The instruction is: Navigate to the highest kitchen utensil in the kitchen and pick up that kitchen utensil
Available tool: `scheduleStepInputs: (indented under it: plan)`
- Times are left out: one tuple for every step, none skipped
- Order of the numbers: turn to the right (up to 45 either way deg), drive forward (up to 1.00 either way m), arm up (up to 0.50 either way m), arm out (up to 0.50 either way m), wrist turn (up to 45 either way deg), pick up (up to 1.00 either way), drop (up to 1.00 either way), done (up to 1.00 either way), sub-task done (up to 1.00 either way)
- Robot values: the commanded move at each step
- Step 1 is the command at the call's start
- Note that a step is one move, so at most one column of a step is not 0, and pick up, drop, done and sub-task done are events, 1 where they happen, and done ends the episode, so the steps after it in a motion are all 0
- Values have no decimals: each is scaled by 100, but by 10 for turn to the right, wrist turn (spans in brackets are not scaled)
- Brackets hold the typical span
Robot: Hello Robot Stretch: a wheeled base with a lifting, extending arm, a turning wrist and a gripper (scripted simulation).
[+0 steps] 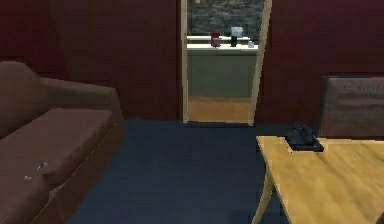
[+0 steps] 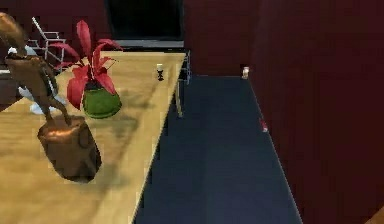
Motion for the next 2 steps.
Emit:
scheduleStepInputs:
  plan:
    - [30,0,0,0,0,0,0,0,0]
    - [-450,0,0,0,0,0,0,0,0]
